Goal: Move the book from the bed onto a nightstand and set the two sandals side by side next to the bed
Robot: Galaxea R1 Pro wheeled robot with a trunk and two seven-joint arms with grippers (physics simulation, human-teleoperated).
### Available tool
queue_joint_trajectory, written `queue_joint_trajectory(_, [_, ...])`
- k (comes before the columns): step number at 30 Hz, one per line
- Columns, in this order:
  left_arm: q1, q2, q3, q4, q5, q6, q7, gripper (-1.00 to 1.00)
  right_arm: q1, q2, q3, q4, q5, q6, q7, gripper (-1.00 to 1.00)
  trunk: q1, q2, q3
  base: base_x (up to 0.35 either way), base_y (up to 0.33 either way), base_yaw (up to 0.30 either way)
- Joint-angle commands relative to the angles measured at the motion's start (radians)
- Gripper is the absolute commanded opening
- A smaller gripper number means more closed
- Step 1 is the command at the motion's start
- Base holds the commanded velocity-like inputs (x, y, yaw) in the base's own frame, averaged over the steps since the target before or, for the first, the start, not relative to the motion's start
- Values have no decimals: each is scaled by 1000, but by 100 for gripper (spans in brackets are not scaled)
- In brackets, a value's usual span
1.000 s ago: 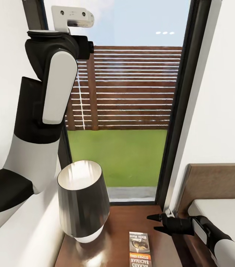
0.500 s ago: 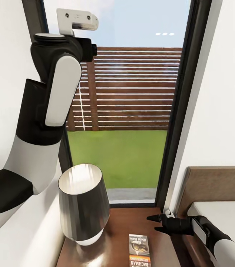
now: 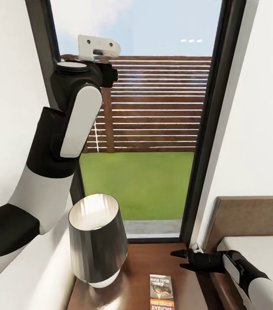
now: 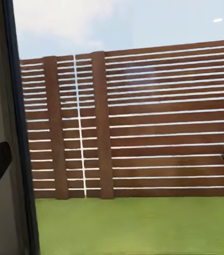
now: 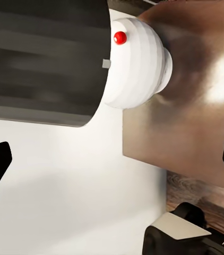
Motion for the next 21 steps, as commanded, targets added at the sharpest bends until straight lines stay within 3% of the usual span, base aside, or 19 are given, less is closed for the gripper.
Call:
queue_joint_trajectory(1, [6,0,-5,0,9,3,10,100,0,-1,7,-1,-8,4,-5,100,-4,7,2,0,0,0])
queue_joint_trajectory(8, [71,3,-39,0,8,3,11,100,0,-1,7,1,-8,-53,-63,100,-31,56,24,0,0,0])
queue_joint_trajectory(21, [128,5,-55,0,7,3,12,100,-1,0,7,3,-8,-95,-123,100,-81,147,65,0,0,0])
